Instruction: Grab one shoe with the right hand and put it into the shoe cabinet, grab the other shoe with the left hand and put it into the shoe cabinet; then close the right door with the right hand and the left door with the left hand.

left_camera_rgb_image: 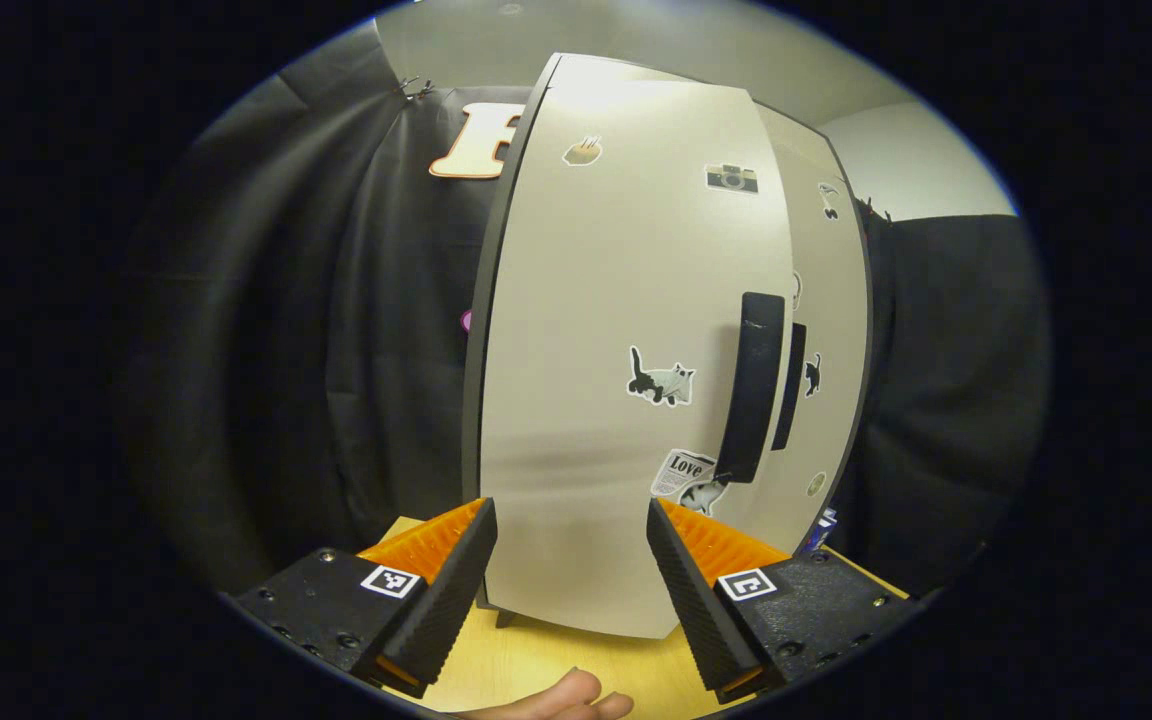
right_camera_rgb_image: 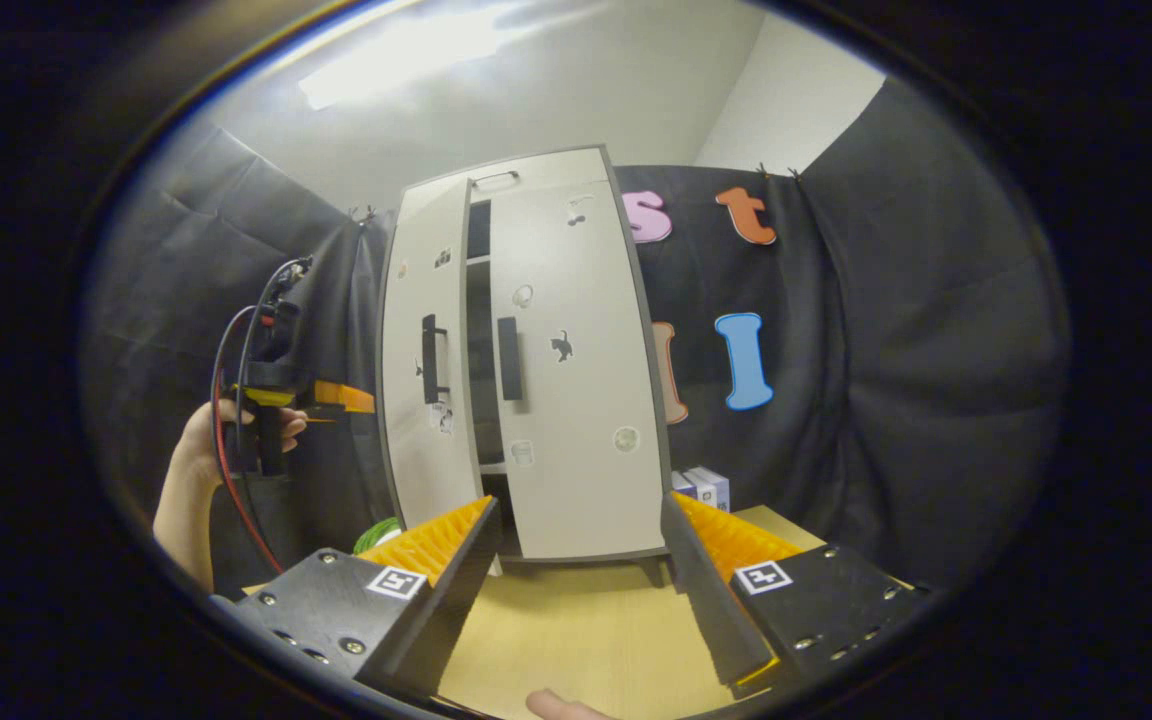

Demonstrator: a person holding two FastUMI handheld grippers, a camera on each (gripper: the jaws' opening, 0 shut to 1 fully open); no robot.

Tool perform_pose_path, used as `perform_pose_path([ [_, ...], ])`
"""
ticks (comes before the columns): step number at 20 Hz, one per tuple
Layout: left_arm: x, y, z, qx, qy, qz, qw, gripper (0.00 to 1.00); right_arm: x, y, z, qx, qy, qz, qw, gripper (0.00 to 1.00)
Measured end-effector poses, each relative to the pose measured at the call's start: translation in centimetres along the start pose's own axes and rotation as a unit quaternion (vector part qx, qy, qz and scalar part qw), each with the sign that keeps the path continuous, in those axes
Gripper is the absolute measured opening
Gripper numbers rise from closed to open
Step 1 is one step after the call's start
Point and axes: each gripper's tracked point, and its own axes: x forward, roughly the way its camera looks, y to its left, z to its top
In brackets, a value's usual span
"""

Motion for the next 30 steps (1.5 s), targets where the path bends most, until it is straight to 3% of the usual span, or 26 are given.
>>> perform_pose_path([
  [18,-10.7,-2.4,1.2,0.033,-0.054,0.028,0.998,0.93,1.0,3.2,6.2,-0.049,-0.008,-0.011,0.999,0.96],
  [25,-13.4,-5.0,0.3,0.033,-0.067,0.004,0.997,0.93,2.6,3.3,5.2,-0.057,0.025,-0.017,0.998,0.94],
  [28,-14.1,-4.9,-0.6,0.042,-0.067,0.008,0.997,0.92,3.1,3.1,4.5,-0.061,0.031,-0.029,0.997,0.96],
  [29,-14.1,-4.6,-0.5,0.044,-0.075,0.015,0.996,0.87,3.1,3.2,4.5,-0.058,0.031,-0.031,0.997,0.96],
  [30,-14.1,-4.4,-0.6,0.045,-0.077,0.02,0.996,0.92,3.2,3.1,4.4,-0.053,0.031,-0.032,0.998,0.96],
])
